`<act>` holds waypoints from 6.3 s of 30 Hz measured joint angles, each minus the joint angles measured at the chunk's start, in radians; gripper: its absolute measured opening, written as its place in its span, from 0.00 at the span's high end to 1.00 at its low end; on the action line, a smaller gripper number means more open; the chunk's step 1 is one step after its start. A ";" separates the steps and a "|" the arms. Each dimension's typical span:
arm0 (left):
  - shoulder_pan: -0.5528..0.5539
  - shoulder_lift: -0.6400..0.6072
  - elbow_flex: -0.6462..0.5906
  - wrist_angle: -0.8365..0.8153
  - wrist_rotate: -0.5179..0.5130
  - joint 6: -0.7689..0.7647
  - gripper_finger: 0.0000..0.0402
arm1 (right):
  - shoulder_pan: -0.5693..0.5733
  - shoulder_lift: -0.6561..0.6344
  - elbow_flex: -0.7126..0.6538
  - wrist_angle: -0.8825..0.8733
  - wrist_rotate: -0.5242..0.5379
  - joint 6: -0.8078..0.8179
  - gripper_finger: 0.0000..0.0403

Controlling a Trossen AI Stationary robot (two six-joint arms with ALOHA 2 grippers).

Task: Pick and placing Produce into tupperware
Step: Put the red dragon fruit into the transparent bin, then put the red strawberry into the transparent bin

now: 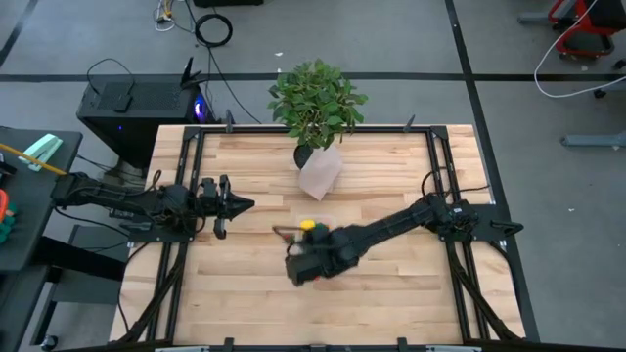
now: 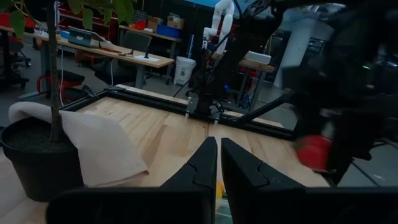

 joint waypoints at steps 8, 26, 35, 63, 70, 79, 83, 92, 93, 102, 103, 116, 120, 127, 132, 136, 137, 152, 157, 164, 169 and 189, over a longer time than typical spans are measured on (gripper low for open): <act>0.001 0.000 0.000 0.001 -0.003 0.000 0.91 | -0.101 -0.034 0.000 -0.008 -0.020 -0.082 0.44; 0.001 0.000 0.000 0.001 -0.003 0.000 0.92 | -0.164 -0.028 -0.144 0.063 -0.185 -0.058 0.44; 0.001 0.000 0.000 0.002 -0.003 0.000 0.92 | -0.137 -0.029 -0.180 0.092 -0.169 0.007 0.44; 0.001 0.000 0.000 0.002 -0.003 0.000 0.94 | -0.137 -0.029 -0.180 0.091 -0.143 0.002 0.43; 0.001 0.000 0.000 0.002 -0.003 0.000 0.92 | -0.137 -0.029 -0.180 0.091 -0.139 0.002 0.43; 0.001 0.000 0.000 0.002 -0.003 0.000 0.92 | -0.137 -0.029 -0.180 0.143 -0.130 -0.051 0.41; 0.001 0.000 0.000 0.002 -0.003 0.000 0.93 | -0.137 -0.029 -0.180 0.143 -0.114 -0.070 0.38; 0.001 0.000 0.000 0.002 -0.003 0.000 0.92 | -0.137 -0.029 -0.179 0.143 -0.110 -0.095 0.32; 0.001 0.000 0.000 0.002 -0.002 0.000 0.92 | -0.137 -0.029 -0.179 0.143 -0.110 -0.095 0.32; 0.001 0.000 0.000 0.002 -0.003 0.000 0.93 | -0.126 -0.029 -0.179 0.139 -0.103 -0.093 0.35; 0.001 0.000 0.000 0.002 -0.003 0.000 0.93 | -0.125 -0.029 -0.179 0.139 -0.103 -0.090 0.36; 0.001 0.000 0.000 0.001 -0.002 0.000 0.92 | -0.140 -0.101 -0.177 0.145 -0.099 -0.148 0.96; 0.001 0.000 0.000 0.001 -0.002 -0.001 0.92 | -0.141 -0.138 -0.177 0.124 -0.023 -0.265 0.98; 0.001 0.000 0.000 0.001 -0.002 0.000 0.94 | -0.076 -0.275 -0.177 0.236 0.366 -0.885 0.99; 0.001 0.000 0.000 0.002 -0.006 0.000 0.95 | -0.082 -0.388 -0.178 0.274 0.549 -1.068 0.99; 0.001 0.000 0.000 0.002 -0.046 0.000 0.94 | -0.099 -0.467 -0.178 0.325 0.518 -1.261 0.99; 0.001 0.000 0.000 0.004 -0.062 0.000 0.94 | -0.112 -0.485 -0.180 0.335 0.498 -1.310 1.00; 0.001 0.000 0.000 0.044 -0.134 -0.038 0.96 | -0.399 -0.829 -0.933 1.712 -0.415 -1.447 1.00; 0.001 0.000 0.000 0.046 -0.155 -0.038 0.97 | -0.509 -0.937 -1.210 1.947 -0.410 -1.322 1.00; 0.001 0.000 0.000 0.048 -0.180 -0.031 0.98 | -0.638 -1.161 -1.402 1.688 -0.303 -1.445 1.00; 0.008 0.000 0.000 0.049 -0.183 -0.042 0.94 | -0.716 -1.340 -1.532 1.583 -0.271 -1.403 1.00; 0.062 0.064 0.254 -0.006 0.016 0.012 0.94 | -0.814 -1.587 -1.672 1.412 -0.248 -1.280 1.00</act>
